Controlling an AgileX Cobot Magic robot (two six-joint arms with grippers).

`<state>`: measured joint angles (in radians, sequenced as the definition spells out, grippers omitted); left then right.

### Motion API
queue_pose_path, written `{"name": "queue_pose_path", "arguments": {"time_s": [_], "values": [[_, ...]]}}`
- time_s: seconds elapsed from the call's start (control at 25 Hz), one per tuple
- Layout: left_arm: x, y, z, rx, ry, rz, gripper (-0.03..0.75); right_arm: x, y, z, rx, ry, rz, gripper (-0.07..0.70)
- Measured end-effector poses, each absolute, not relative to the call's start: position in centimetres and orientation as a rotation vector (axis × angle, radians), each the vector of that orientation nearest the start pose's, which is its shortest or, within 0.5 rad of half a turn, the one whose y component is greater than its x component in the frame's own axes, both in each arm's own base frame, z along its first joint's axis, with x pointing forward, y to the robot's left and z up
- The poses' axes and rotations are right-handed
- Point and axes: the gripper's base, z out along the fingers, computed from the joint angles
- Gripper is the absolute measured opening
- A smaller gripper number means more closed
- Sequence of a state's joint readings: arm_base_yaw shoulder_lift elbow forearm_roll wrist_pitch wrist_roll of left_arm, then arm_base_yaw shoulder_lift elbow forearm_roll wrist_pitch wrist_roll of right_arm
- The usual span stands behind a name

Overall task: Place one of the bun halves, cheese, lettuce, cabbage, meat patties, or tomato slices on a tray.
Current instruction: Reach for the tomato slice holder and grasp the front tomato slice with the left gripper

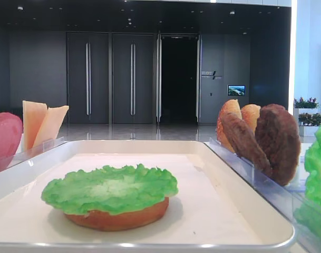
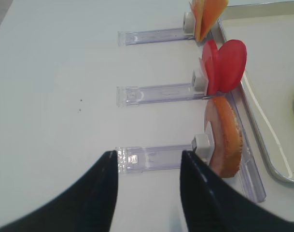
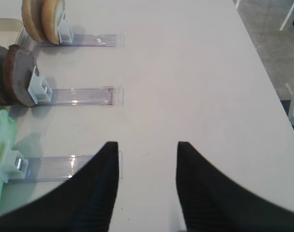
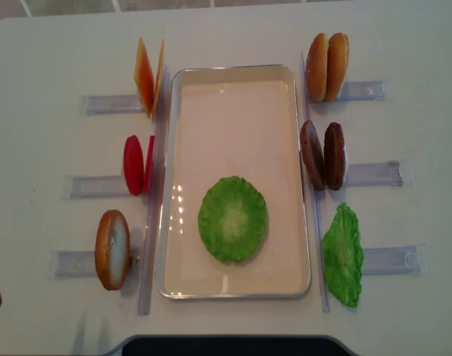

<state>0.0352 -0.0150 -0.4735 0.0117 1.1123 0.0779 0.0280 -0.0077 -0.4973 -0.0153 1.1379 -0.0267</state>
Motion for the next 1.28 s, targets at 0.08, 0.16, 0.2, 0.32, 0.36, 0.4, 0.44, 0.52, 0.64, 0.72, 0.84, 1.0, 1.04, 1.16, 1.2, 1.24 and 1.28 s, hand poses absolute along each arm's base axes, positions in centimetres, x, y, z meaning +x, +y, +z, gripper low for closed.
{"name": "queue_pose_path", "arguments": {"time_s": [0.08, 0.16, 0.2, 0.32, 0.36, 0.4, 0.44, 0.52, 0.64, 0.72, 0.84, 1.0, 1.04, 1.16, 1.2, 1.24, 1.28], "values": [[-0.6, 0.1, 26.6, 0.044, 2.108, 0.082, 0.328, -0.9, -0.2, 27.0, -0.056, 2.116, -0.018, 0.305], [-0.6, 0.1, 26.6, 0.044, 2.108, 0.082, 0.328, -0.9, -0.2, 27.0, -0.056, 2.116, -0.018, 0.303], [-0.6, 0.1, 26.6, 0.044, 2.108, 0.082, 0.328, -0.9, -0.2, 27.0, -0.056, 2.116, -0.018, 0.303], [-0.6, 0.1, 26.6, 0.044, 2.108, 0.082, 0.328, -0.9, -0.2, 27.0, -0.057, 2.116, -0.018, 0.303], [-0.6, 0.1, 26.6, 0.044, 2.108, 0.082, 0.328, -0.9, -0.2, 27.0, -0.057, 2.116, -0.018, 0.303], [-0.6, 0.1, 26.6, 0.044, 2.108, 0.082, 0.328, -0.9, -0.2, 27.0, -0.057, 2.116, -0.018, 0.303], [-0.6, 0.1, 26.6, 0.044, 2.108, 0.082, 0.328, -0.9, -0.2, 27.0, -0.057, 2.116, -0.018, 0.303], [-0.6, 0.1, 26.6, 0.044, 2.108, 0.082, 0.328, -0.9, -0.2, 27.0, -0.057, 2.116, -0.018, 0.303], [-0.6, 0.1, 26.6, 0.043, 2.108, 0.081, 0.328, -0.9, -0.2, 27.0, -0.057, 2.116, -0.018, 0.303], [-0.6, 0.1, 26.6, 0.041, 2.108, 0.080, 0.328, -0.9, -0.2, 27.0, -0.057, 2.116, -0.018, 0.303], [-0.6, 0.1, 26.6, 0.040, 2.108, 0.086, 0.328, -0.9, -0.2, 27.0, -0.057, 2.116, -0.018, 0.303], [-0.7, 0.3, 26.7, 0.038, 2.106, 0.114, 0.337, -0.9, -0.2, 27.0, -0.057, 2.116, -0.018, 0.303], [-0.8, 0.4, 27.1, 0.037, 2.103, 0.126, 0.342, -0.9, -0.2, 27.0, -0.057, 2.116, -0.018, 0.303], [-0.4, 0.5, 28.3, 0.035, 2.122, 0.144, 0.347, -0.9, -0.2, 27.0, -0.057, 2.116, -0.018, 0.303], [-0.1, 0.6, 28.8, 0.030, 2.136, 0.144, 0.348, -0.9, -0.2, 27.0, -0.057, 2.116, -0.018, 0.303], [0.3, 0.6, 29.2, 0.014, 2.154, 0.136, 0.349, -0.9, -0.2, 27.0, -0.057, 2.116, -0.018, 0.303], [0.8, 0.6, 29.6, -0.003, 2.174, 0.128, 0.349, -0.9, -0.2, 27.0, -0.057, 2.116, -0.018, 0.303]]}}
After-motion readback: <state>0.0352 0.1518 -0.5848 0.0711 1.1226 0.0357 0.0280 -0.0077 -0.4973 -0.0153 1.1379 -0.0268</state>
